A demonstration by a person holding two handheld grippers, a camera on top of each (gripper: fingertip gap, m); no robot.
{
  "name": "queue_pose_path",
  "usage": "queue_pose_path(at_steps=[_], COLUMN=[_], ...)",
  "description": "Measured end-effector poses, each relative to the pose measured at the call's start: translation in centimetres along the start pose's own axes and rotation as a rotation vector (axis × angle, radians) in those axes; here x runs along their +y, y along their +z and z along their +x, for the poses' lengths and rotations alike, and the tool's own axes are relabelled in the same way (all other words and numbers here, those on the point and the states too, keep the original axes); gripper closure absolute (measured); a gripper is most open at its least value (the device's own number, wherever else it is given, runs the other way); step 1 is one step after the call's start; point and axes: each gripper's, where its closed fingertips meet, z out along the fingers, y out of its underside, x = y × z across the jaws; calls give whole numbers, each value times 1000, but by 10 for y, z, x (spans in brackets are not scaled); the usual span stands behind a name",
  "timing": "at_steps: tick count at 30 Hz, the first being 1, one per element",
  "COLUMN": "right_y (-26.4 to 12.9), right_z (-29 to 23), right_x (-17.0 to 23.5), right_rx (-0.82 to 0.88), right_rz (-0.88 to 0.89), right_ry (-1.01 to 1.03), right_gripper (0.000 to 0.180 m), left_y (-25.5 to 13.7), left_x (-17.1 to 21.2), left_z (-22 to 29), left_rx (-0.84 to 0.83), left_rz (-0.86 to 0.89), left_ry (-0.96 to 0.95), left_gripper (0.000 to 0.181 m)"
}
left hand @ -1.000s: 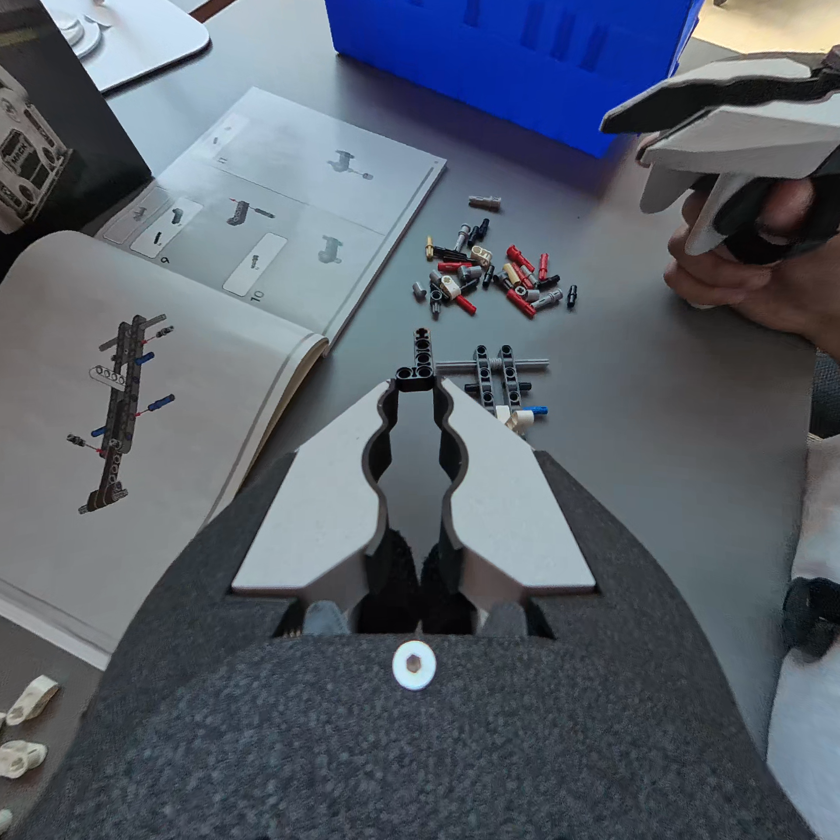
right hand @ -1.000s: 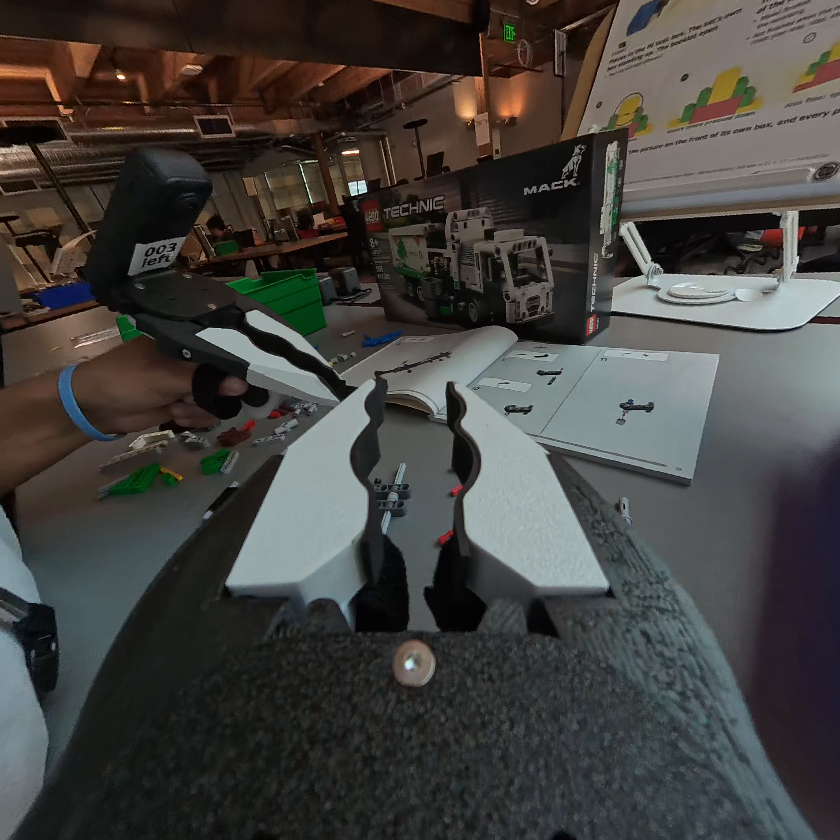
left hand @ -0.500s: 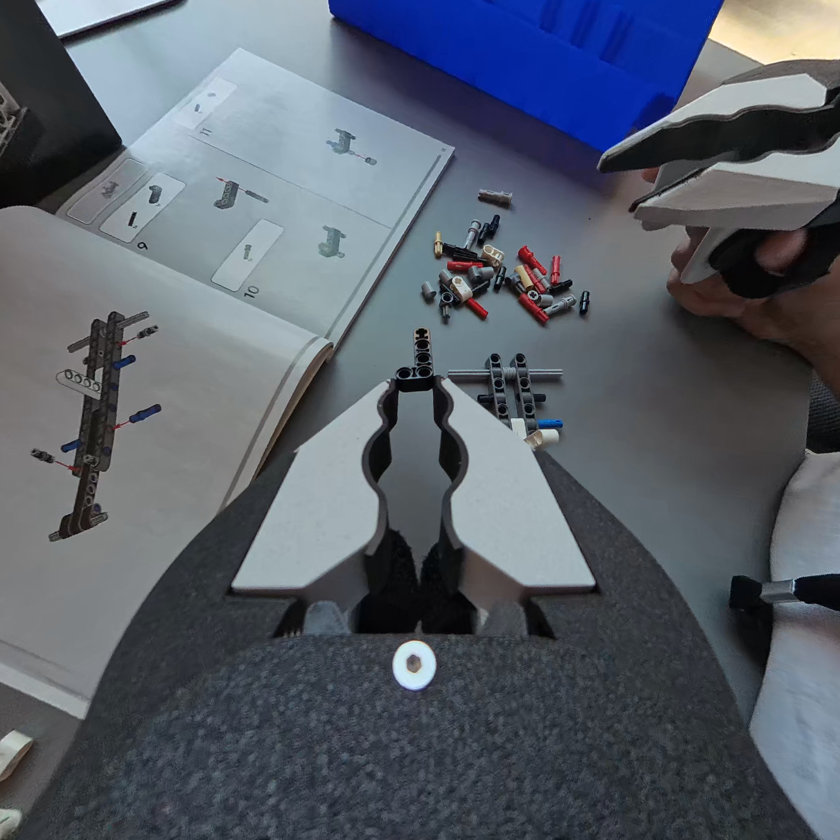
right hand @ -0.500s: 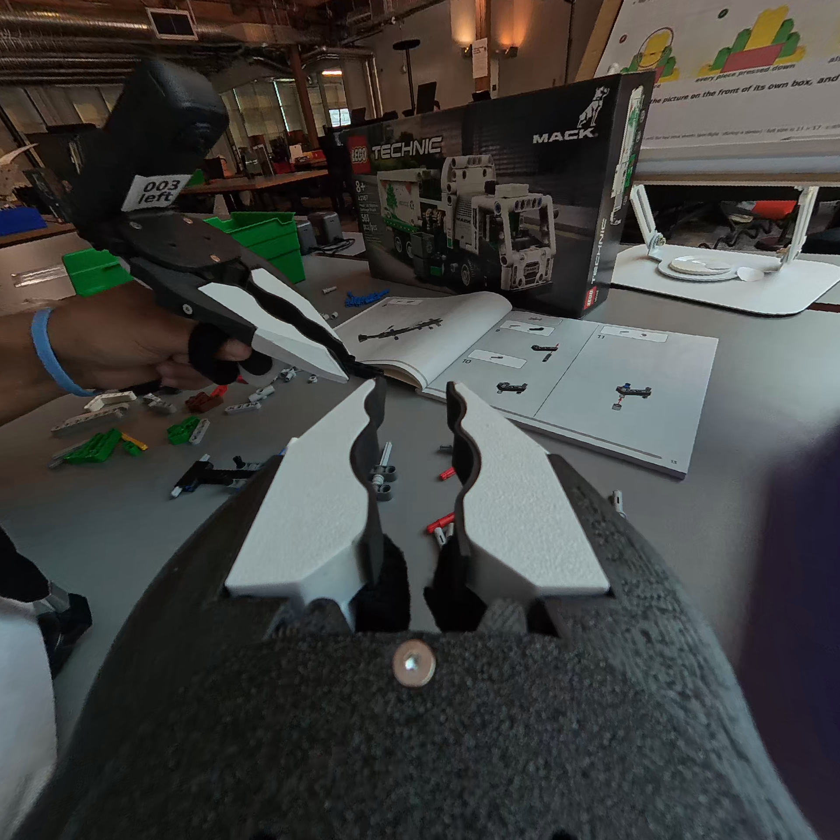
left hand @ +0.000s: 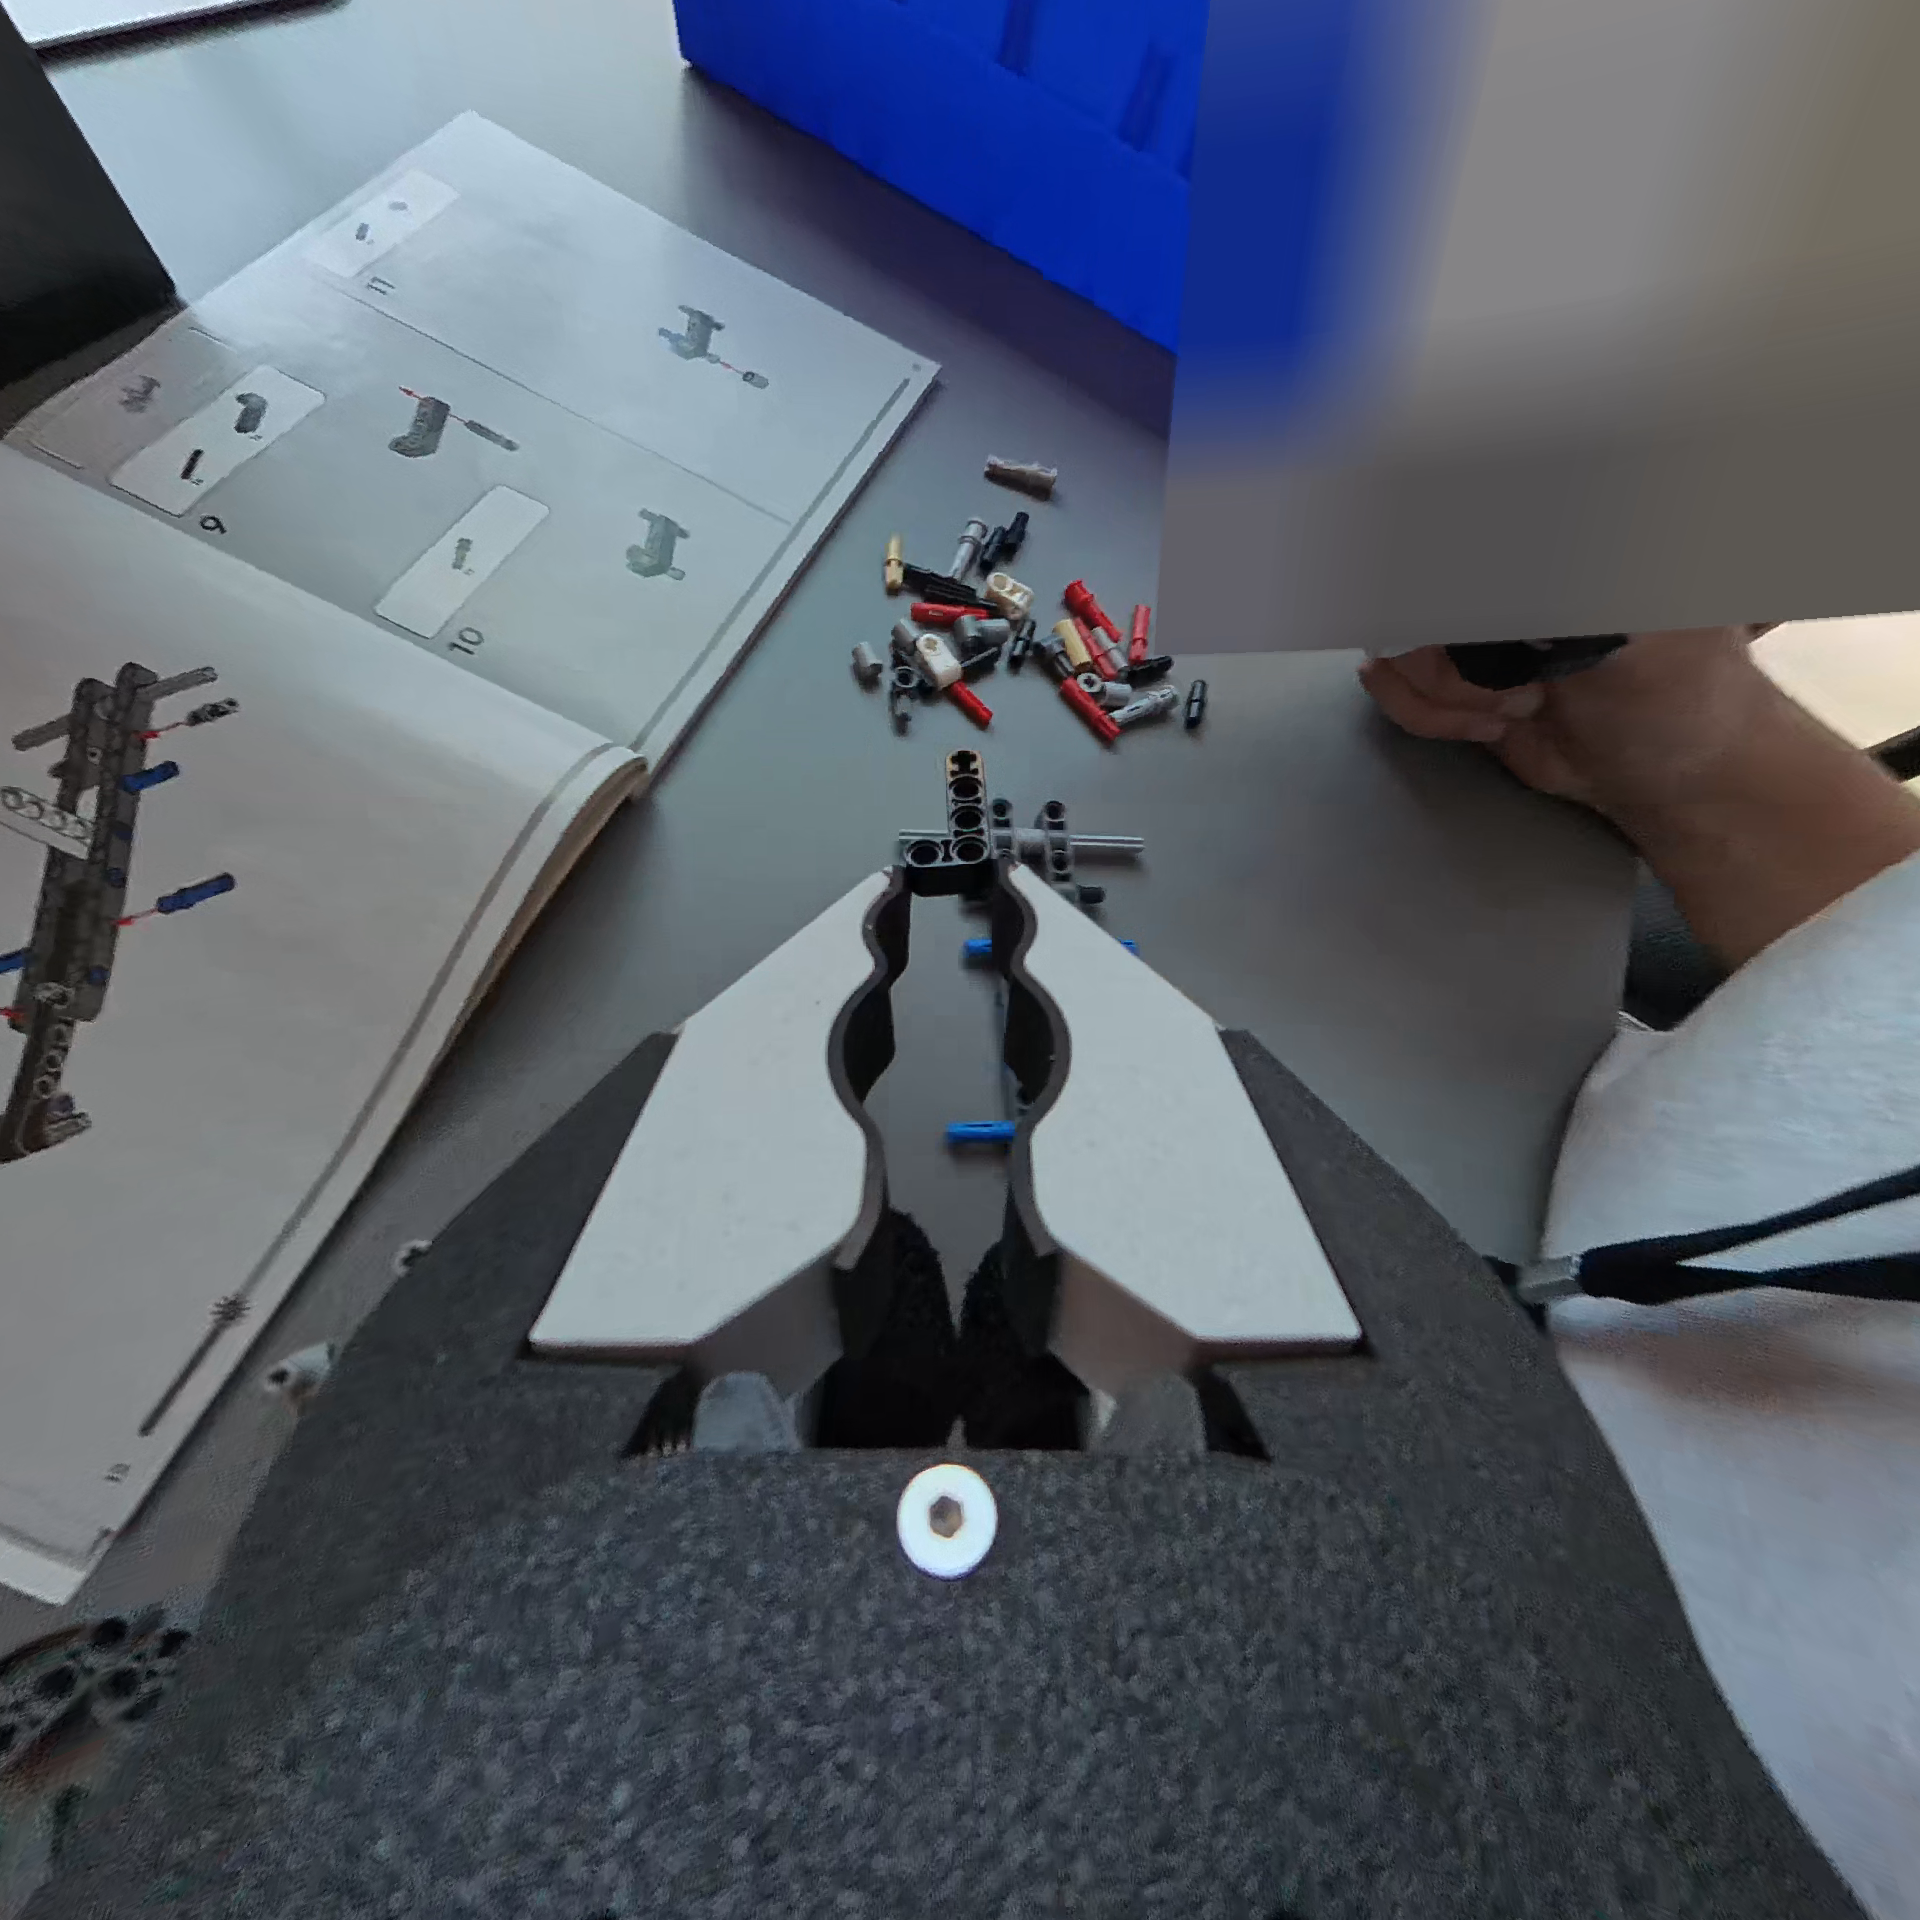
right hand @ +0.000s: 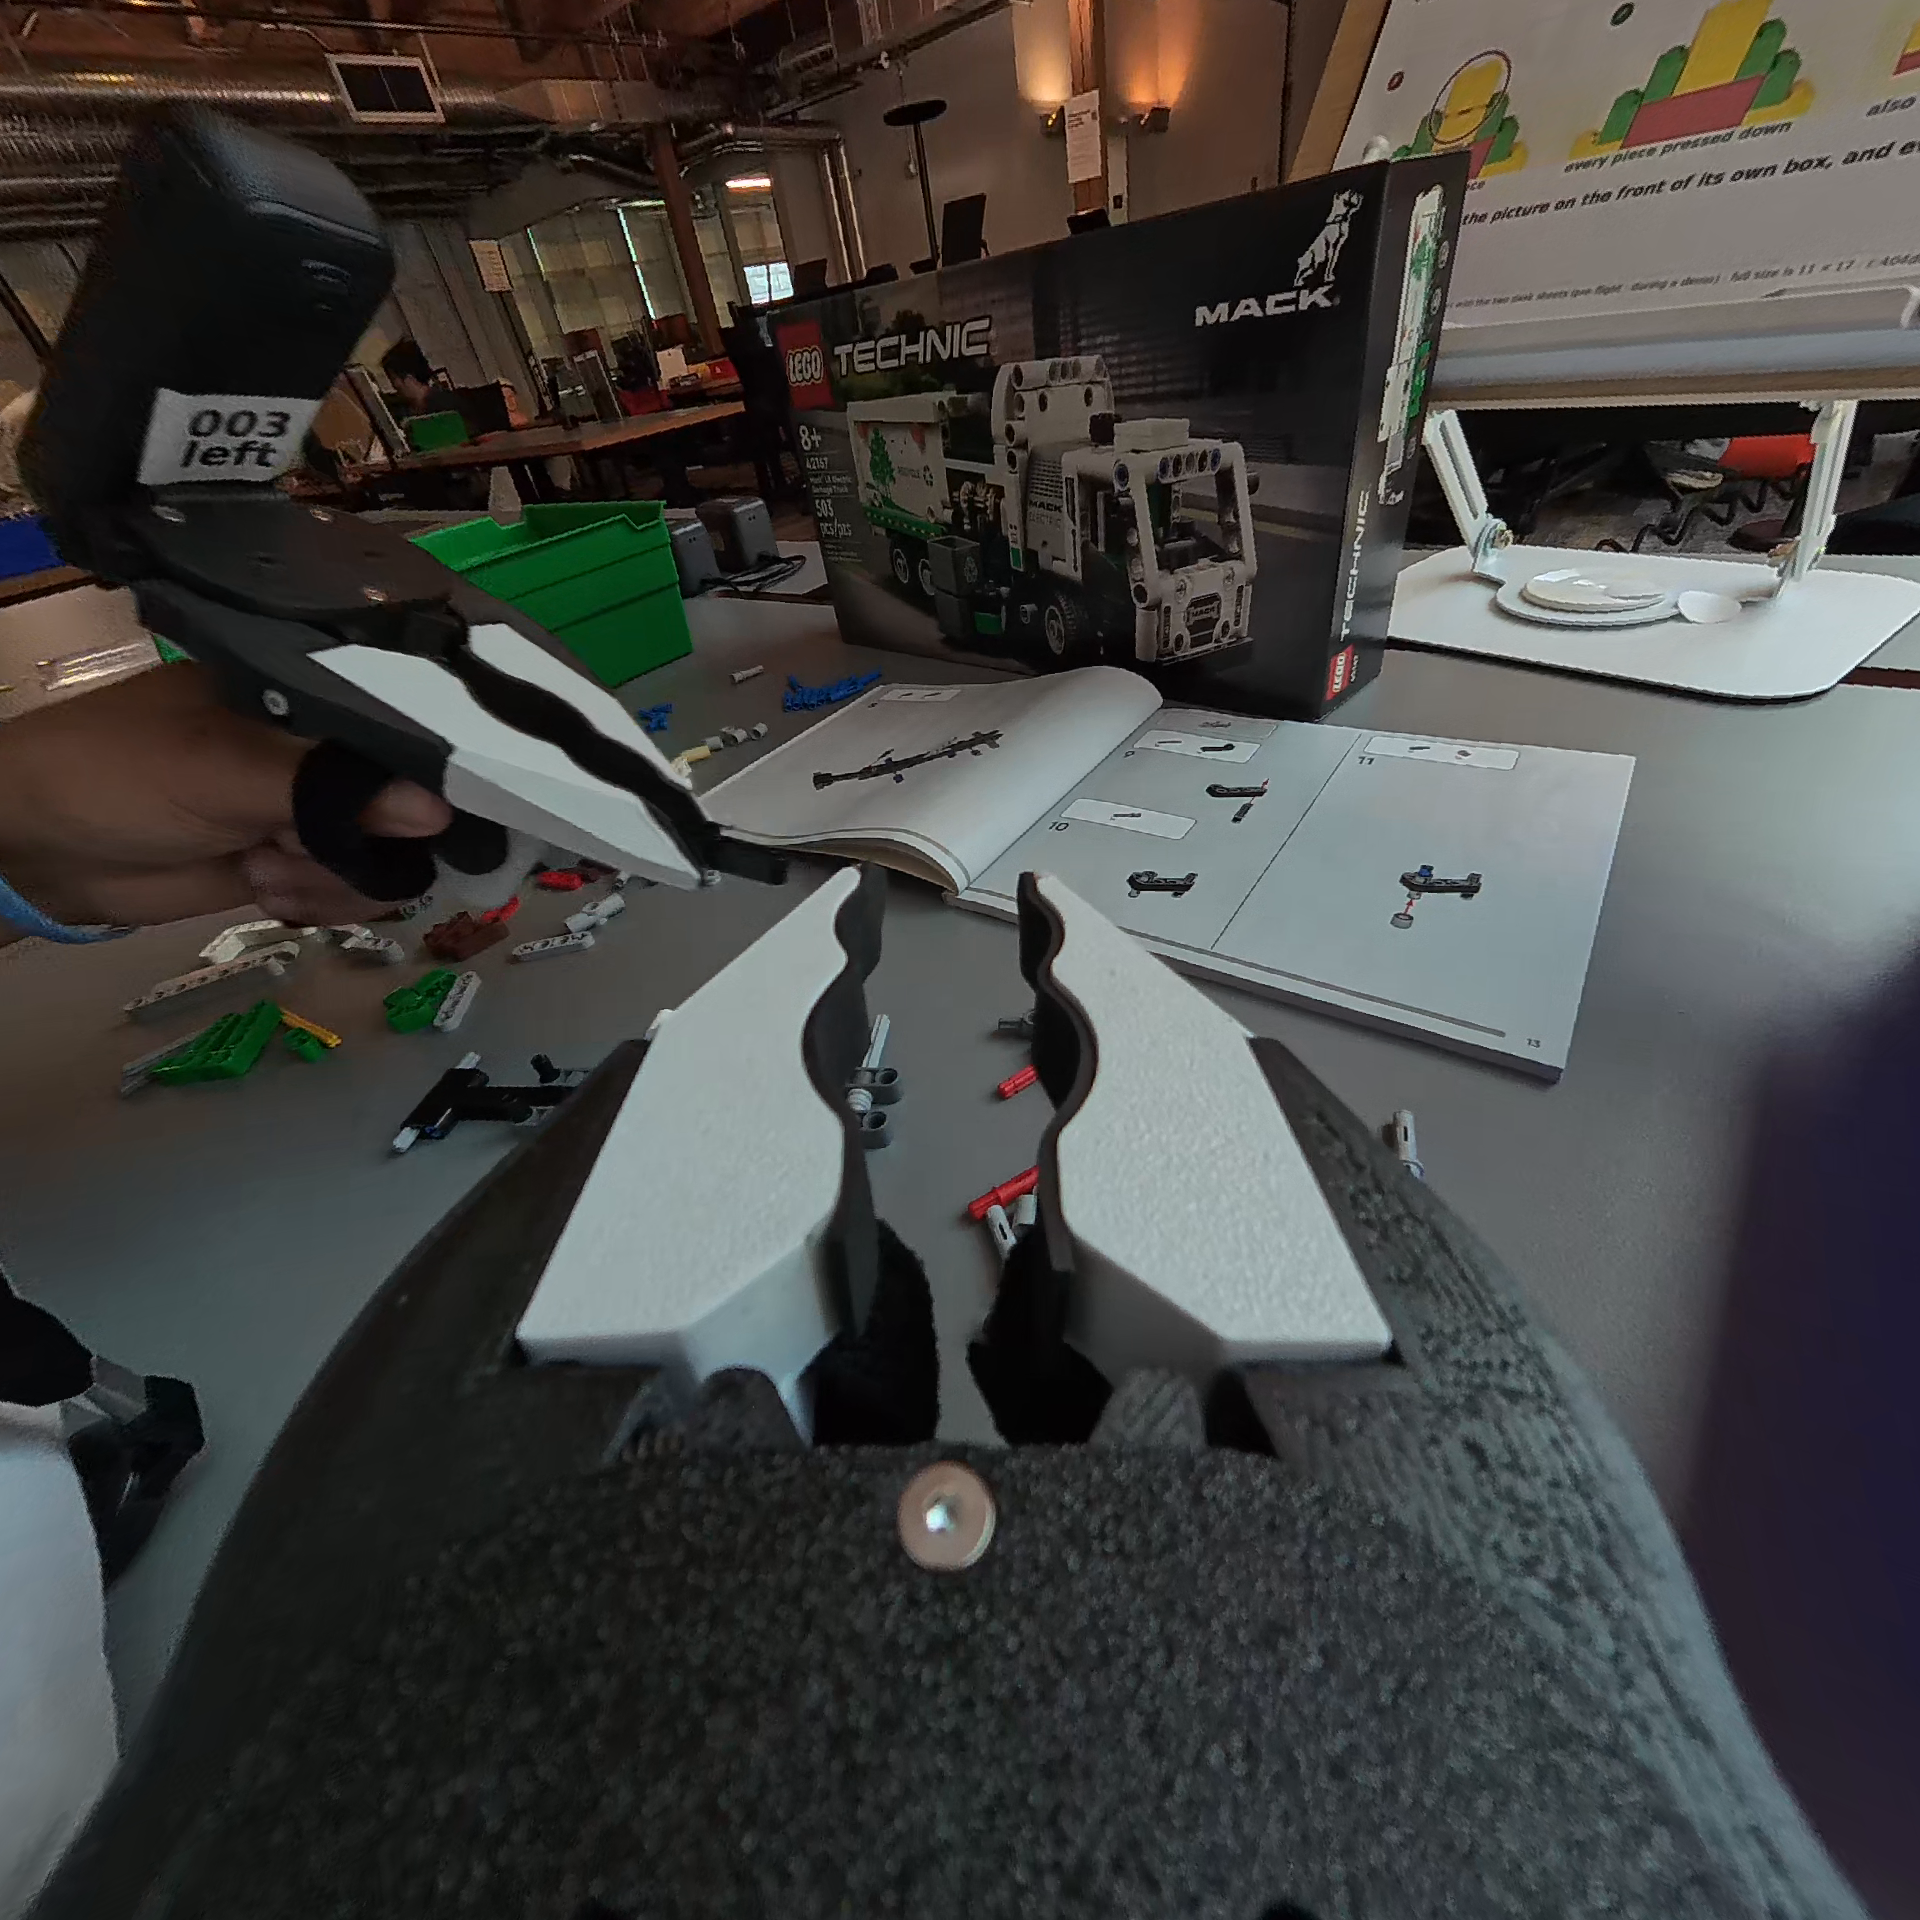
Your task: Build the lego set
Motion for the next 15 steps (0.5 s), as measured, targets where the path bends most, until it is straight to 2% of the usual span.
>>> queue_pose_path(at_steps=[3, 7, 15], right_y=[1, -1, -19], right_z=[-2, -4, 18], right_x=[1, 0, -2], right_rx=[-4, 3, 146], right_rz=[-6, 1, 27], right_ry=[-13, -41, 15], right_gripper=[155, 156, 156], left_y=[-10, -3, 16], left_x=[6, 40, 80], left_z=[38, 73, 93], left_rx=[70, 80, 13], left_rz=[5, -92, -173], left_ry=[-5, 29, 111], left_gripper=[167, 166, 166])
